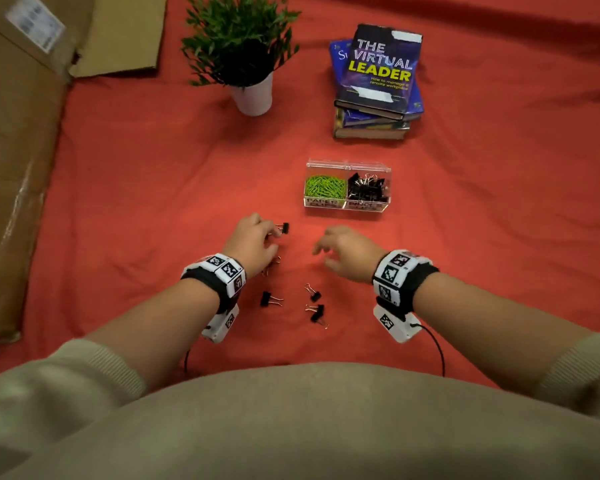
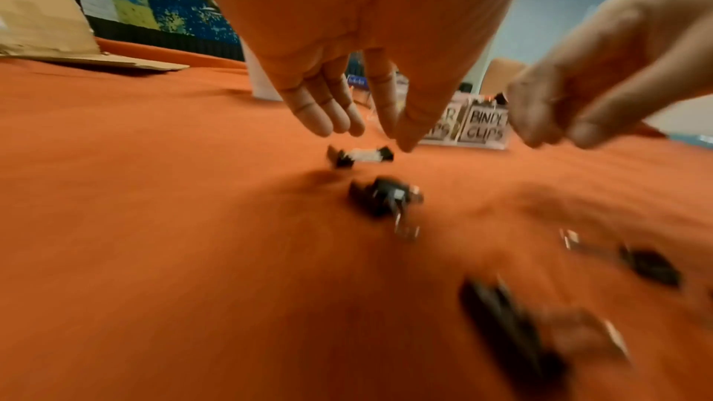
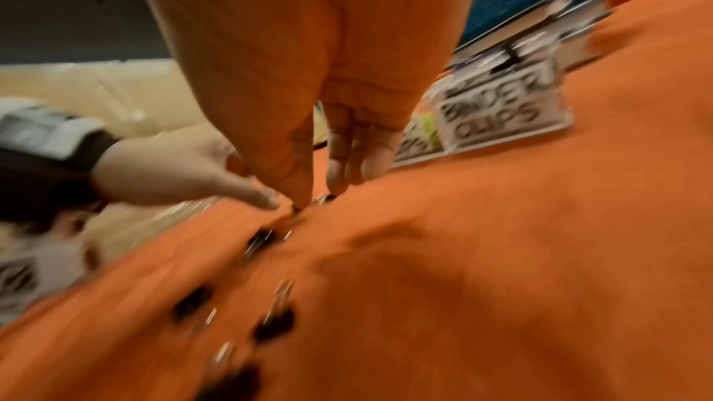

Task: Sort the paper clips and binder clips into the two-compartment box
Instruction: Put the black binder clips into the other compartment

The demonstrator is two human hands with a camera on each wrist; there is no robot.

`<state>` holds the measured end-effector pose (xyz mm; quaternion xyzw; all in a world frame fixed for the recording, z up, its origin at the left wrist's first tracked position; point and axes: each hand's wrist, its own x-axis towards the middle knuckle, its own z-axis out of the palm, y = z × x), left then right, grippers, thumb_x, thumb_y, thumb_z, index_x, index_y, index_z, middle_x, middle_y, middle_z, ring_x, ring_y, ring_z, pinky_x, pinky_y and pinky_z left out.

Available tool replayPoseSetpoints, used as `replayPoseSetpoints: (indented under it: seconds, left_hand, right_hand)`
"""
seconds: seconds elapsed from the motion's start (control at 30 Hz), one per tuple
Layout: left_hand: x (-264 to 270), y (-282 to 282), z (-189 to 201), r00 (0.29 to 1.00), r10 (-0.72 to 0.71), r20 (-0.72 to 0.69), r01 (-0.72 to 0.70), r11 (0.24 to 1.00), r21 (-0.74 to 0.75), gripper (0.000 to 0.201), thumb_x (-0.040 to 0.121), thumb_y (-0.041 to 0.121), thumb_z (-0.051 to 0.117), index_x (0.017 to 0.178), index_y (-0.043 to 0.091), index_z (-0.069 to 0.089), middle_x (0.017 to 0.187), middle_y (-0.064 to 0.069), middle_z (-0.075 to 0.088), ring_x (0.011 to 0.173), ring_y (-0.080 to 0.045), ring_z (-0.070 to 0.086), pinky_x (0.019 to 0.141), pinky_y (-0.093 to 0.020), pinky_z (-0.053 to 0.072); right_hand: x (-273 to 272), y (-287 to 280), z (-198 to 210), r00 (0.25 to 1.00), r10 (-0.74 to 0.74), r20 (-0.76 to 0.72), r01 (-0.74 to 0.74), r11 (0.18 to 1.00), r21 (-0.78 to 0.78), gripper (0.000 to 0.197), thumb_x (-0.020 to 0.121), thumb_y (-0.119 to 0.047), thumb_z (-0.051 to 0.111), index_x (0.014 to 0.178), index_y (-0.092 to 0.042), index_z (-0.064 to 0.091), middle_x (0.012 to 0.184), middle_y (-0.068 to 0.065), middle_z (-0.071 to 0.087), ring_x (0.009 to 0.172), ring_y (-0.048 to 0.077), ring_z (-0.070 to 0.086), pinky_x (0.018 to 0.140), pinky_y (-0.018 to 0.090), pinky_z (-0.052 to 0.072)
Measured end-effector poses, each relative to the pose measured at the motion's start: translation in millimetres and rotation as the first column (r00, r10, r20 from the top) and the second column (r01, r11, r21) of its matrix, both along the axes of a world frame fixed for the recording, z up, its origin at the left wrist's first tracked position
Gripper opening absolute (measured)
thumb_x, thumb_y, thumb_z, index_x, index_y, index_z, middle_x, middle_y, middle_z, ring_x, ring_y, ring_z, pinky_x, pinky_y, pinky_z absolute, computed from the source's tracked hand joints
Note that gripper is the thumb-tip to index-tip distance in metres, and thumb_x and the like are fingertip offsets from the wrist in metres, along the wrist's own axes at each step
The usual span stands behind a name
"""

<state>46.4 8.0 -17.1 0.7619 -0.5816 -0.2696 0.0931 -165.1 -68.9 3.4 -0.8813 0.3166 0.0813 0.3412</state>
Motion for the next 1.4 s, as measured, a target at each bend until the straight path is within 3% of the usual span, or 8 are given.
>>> replayPoseSetpoints:
  seconds: [0.07,0.2,0.37,0.6,0.8,1.03,1.27,1.4]
  left_hand:
    - [4,19,-5,1.000,0.005,0.005,-0.005,0.998,0.056,0.020,0.079,0.025,0.069,0.099,0.022,0.065,0.103,-0.003,0.052,0.104,-0.022,0.050,0.091,-0.033,0.045]
    - [-3,35,-10,0.998,-0.041,-0.055,0.045,0.996,0.079,0.026,0.080,0.022,0.071,0.105,0.018,0.065,0.107,-0.006,0.052,0.105,-0.023,0.055,0.095,-0.035,0.045]
    - [-10,35,-13,1.000,-0.018,-0.010,0.019,0.996,0.089,0.028,0.083,0.014,0.066,0.111,0.013,0.060,0.114,-0.009,0.050,0.110,-0.027,0.053,0.098,-0.034,0.043]
    - [-11,35,-9,1.000,0.028,0.007,-0.028,0.992,0.126,0.027,0.086,0.020,0.065,0.111,0.013,0.057,0.117,-0.008,0.047,0.105,-0.028,0.056,0.094,-0.037,0.046]
    - [-9,39,2,0.988,0.054,-0.147,-0.040,0.994,0.098,0.012,0.085,0.016,0.066,0.095,0.013,0.063,0.100,-0.002,0.046,0.089,-0.017,0.051,0.086,-0.025,0.040]
    - [-8,58,4,0.974,-0.187,-0.125,0.211,0.953,0.217,0.020,0.086,0.017,0.065,0.105,0.013,0.062,0.111,-0.006,0.055,0.106,-0.020,0.053,0.088,-0.023,0.036]
    - [-13,73,-2,0.953,-0.290,-0.083,0.301,0.937,0.179,0.035,0.082,0.025,0.069,0.113,0.017,0.055,0.113,-0.004,0.048,0.105,-0.020,0.053,0.090,-0.029,0.041]
    - [-13,71,-3,0.941,-0.337,-0.029,0.337,0.926,0.171,0.031,0.082,0.015,0.065,0.110,0.015,0.054,0.112,-0.004,0.051,0.103,-0.022,0.054,0.084,-0.029,0.041]
  right_hand:
    - [6,29,-10,0.989,0.119,-0.084,-0.112,0.990,0.081,0.022,0.084,-0.016,0.058,0.105,-0.014,0.065,0.101,0.010,0.056,0.100,0.027,0.055,0.087,0.035,0.044]
    - [11,52,-22,0.981,0.112,-0.159,-0.100,0.992,0.077,0.022,0.084,-0.020,0.061,0.102,-0.009,0.060,0.106,0.012,0.053,0.099,0.031,0.056,0.083,0.038,0.046]
    - [9,54,-27,0.987,0.044,-0.155,-0.033,0.997,0.069,0.028,0.078,-0.007,0.056,0.106,-0.005,0.059,0.110,0.015,0.055,0.104,0.032,0.054,0.087,0.036,0.044]
    - [0,67,-18,0.997,0.049,-0.065,-0.041,0.993,0.111,0.028,0.077,-0.013,0.061,0.105,-0.006,0.059,0.104,0.012,0.055,0.096,0.025,0.055,0.082,0.028,0.041]
    - [-4,88,-26,0.977,0.167,-0.129,-0.157,0.984,0.088,0.031,0.076,-0.011,0.055,0.107,-0.004,0.058,0.108,0.015,0.047,0.093,0.033,0.054,0.084,0.042,0.046]
    - [-12,92,-33,0.964,0.193,-0.182,-0.221,0.963,-0.153,0.026,0.081,-0.020,0.055,0.104,-0.010,0.058,0.116,0.011,0.049,0.103,0.033,0.043,0.083,0.045,0.047]
    - [-12,88,-34,0.982,0.101,-0.161,-0.114,0.991,-0.073,0.023,0.084,-0.016,0.054,0.105,-0.012,0.060,0.113,0.010,0.049,0.105,0.029,0.044,0.090,0.040,0.043]
    - [-14,87,-36,0.995,-0.012,-0.097,0.009,0.999,-0.032,0.019,0.079,-0.012,0.057,0.097,-0.011,0.064,0.105,0.010,0.052,0.104,0.029,0.044,0.091,0.030,0.036]
